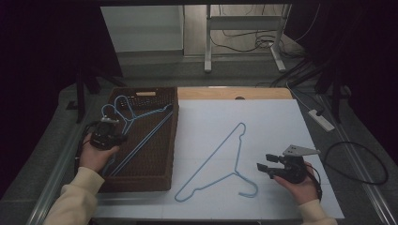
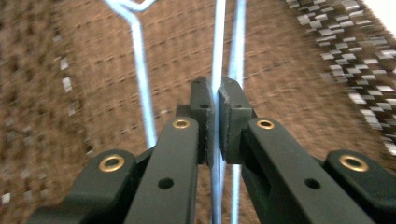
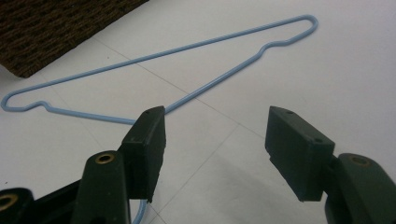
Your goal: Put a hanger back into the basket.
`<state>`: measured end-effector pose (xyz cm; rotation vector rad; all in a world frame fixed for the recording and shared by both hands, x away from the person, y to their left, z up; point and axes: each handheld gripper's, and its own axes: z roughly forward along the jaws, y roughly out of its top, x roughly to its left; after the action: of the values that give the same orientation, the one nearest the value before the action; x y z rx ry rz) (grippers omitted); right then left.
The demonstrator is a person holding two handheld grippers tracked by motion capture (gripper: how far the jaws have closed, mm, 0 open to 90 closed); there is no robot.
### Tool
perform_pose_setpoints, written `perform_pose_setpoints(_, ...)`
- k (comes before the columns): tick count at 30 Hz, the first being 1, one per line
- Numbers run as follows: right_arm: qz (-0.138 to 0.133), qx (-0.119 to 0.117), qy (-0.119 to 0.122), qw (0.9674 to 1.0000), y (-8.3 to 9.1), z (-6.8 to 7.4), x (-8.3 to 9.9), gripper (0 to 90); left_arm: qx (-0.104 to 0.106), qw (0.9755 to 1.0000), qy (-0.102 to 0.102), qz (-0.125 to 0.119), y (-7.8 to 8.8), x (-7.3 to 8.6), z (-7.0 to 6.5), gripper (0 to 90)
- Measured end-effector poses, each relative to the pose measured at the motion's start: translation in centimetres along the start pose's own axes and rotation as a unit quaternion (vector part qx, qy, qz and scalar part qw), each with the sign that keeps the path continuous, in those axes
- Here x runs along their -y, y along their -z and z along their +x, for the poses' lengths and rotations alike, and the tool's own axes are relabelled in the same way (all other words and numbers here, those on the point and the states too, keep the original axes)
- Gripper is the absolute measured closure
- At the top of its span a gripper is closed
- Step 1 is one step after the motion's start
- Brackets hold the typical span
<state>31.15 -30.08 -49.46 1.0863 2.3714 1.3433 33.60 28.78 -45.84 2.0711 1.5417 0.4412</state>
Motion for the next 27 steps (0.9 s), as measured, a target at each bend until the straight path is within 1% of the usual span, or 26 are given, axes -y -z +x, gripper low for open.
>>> perform_pose_setpoints(1,0.001,0.0,0.0,1.0,0.0,0.0,0.0,38.9,-0.014,0.9999,0.008,0.0,0.0,-0.1,0.1,78.1)
perform_pose_setpoints(2,0.002,-0.001,0.001,1.0,0.0,0.1,0.0,38.9,-0.029,0.9995,0.011,-0.006,0.1,-0.1,0.1,70.3)
perform_pose_setpoints(3,0.003,-0.001,0.002,1.0,0.0,0.1,0.0,38.7,-0.032,0.9991,0.007,-0.025,0.6,-0.1,0.1,59.4)
perform_pose_setpoints(4,0.002,-0.001,0.001,1.0,0.0,0.1,0.0,38.7,-0.032,0.9991,0.007,-0.025,0.6,-0.1,0.1,55.5)
perform_pose_setpoints(5,0.002,-0.001,0.0,1.0,0.0,0.1,0.0,38.7,-0.025,0.9989,0.006,-0.038,0.9,-0.1,0.1,51.5)
perform_pose_setpoints(6,0.002,-0.001,0.0,1.0,0.0,0.1,0.0,38.7,-0.016,0.9985,0.003,-0.053,1.3,0.0,0.0,51.5)
perform_pose_setpoints(7,0.001,-0.001,-0.001,1.0,0.1,0.0,0.0,38.7,0.011,0.997,-0.003,-0.076,2.0,0.2,-0.1,46.4)
perform_pose_setpoints(8,0.001,-0.001,-0.001,1.0,0.1,0.0,0.0,38.7,0.011,0.997,-0.003,-0.076,2.0,0.2,-0.1,45.1)
perform_pose_setpoints(9,0.0,-0.001,-0.001,1.0,0.1,0.0,0.0,38.7,0.02,0.9955,-0.01,-0.092,2.5,0.3,-0.3,45.1)
perform_pose_setpoints(10,0.0,-0.001,0.0,1.0,0.1,0.0,0.0,38.7,0.025,0.9944,-0.014,-0.101,2.8,0.4,-0.4,44.0)
perform_pose_setpoints(12,0.0,-0.001,0.0,1.0,0.1,0.0,0.0,38.7,0.044,0.9914,-0.021,-0.121,3.5,0.5,-0.8,41.9)
perform_pose_setpoints(16,-0.001,0.0,0.002,1.0,0.1,0.0,0.0,38.6,0.06,0.9848,-0.036,-0.159,5.0,0.8,-1.7,39.5)
perform_pose_setpoints(20,-0.001,0.001,0.003,1.0,0.2,0.0,0.0,38.5,0.078,0.9782,-0.047,-0.187,6.5,1.0,-2.8,39.0)
perform_pose_setpoints(21,-0.001,0.001,0.003,1.0,0.2,0.0,0.0,38.5,0.086,0.9764,-0.047,-0.192,6.8,1.1,-3.1,38.9)
perform_pose_setpoints(22,-0.002,0.001,0.003,1.0,0.2,0.0,0.0,38.5,0.09,0.9757,-0.049,-0.194,7.0,1.1,-3.4,38.7)
perform_pose_setpoints(26,-0.003,0.001,0.004,1.0,0.3,0.0,0.0,38.5,0.109,0.9725,-0.069,-0.194,7.5,1.5,-4.9,37.2)
perform_pose_setpoints(27,-0.001,0.001,0.006,1.0,0.3,0.1,0.0,38.5,0.113,0.9712,-0.074,-0.196,7.6,1.7,-5.5,37.2)
